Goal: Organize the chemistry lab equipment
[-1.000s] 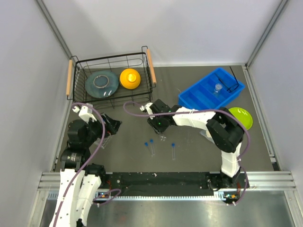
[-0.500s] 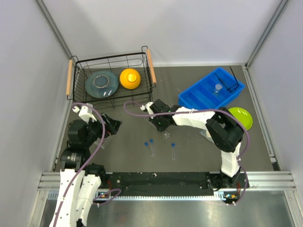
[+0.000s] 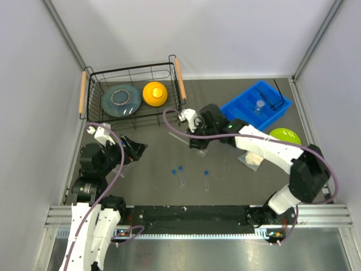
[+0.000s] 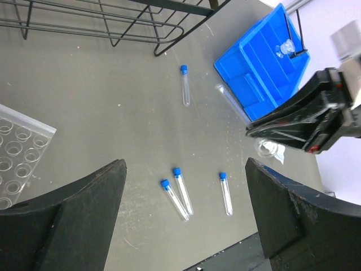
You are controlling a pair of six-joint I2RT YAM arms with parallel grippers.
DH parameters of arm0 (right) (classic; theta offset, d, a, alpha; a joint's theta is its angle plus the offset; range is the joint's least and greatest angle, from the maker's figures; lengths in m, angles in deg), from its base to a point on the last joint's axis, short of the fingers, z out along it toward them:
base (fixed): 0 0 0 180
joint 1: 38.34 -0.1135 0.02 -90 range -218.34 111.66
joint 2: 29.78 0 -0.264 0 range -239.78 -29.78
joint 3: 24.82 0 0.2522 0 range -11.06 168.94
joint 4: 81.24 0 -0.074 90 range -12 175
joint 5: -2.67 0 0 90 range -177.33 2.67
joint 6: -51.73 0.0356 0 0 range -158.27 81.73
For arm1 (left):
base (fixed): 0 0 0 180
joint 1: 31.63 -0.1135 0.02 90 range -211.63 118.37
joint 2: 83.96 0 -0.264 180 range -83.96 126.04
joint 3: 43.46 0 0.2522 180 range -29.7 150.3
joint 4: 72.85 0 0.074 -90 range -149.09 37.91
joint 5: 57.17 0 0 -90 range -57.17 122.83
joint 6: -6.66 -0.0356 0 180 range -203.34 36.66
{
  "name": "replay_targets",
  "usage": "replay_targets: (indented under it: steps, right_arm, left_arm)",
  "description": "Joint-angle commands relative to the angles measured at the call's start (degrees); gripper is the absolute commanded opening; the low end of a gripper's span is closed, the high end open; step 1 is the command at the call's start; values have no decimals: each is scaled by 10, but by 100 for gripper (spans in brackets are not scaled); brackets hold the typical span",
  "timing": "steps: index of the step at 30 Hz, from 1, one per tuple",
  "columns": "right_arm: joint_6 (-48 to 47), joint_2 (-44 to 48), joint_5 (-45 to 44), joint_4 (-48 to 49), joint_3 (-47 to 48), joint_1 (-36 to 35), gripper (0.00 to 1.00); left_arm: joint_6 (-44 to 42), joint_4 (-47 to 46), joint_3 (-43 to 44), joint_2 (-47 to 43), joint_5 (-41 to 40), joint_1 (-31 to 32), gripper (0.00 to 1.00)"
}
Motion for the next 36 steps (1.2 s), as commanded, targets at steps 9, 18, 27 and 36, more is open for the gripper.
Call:
replay_targets:
  steps: [9,18,27,36]
  right_arm:
    - [-112,130,72,-84,4,220,5]
    - [-170,4,38,-77,100,378,6]
    - [-200,-143,2,-64,194,417,7]
    - [-214,-198,6,-59,204,431,8]
  left_arm:
    - [10,-61,8,28,36,-2,92]
    - [20,-73,-6,35,66,-2,92]
    - [19,-67,-17,25,78,-2,92]
    - [17,-68,-21,35,79,-2,92]
